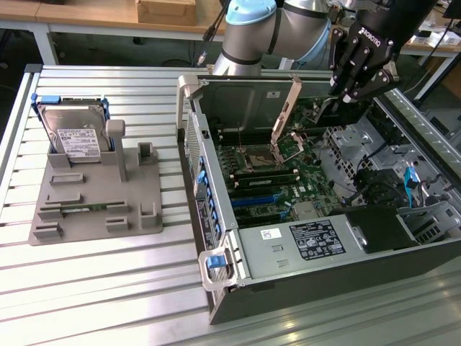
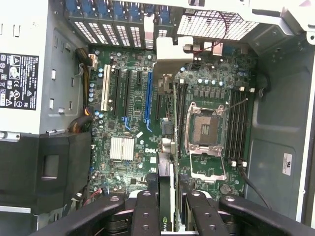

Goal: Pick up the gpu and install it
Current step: 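Insert the gpu into the slot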

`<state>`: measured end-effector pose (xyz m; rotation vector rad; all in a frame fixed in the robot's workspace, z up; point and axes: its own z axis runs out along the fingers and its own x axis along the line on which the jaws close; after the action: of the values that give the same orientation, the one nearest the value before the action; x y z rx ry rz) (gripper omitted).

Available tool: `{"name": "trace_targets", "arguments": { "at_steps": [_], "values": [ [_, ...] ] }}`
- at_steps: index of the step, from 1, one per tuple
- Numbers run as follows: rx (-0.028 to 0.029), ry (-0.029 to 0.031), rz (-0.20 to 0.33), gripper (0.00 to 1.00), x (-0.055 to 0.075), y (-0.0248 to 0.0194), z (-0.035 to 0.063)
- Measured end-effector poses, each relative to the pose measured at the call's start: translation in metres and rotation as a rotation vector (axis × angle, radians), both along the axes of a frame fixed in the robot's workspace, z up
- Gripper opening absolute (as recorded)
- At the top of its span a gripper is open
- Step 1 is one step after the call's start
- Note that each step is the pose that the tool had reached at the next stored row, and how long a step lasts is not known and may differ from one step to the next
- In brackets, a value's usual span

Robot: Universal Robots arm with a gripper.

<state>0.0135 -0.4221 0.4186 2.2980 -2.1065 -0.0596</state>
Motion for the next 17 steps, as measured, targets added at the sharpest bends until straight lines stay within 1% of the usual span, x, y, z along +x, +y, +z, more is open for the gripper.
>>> {"name": "trace_targets", "arguments": {
  "at_steps": [6,10,17],
  "values": [
    [-0.0001,0.0001,0.0,0.27,0.0,0.0,-0.0055],
    [0.0013,0.0001,0.0,0.27,0.0,0.0,-0.0086],
    [0.0018,0.0001,0.0,0.27,0.0,0.0,-0.013]
  ]
}}
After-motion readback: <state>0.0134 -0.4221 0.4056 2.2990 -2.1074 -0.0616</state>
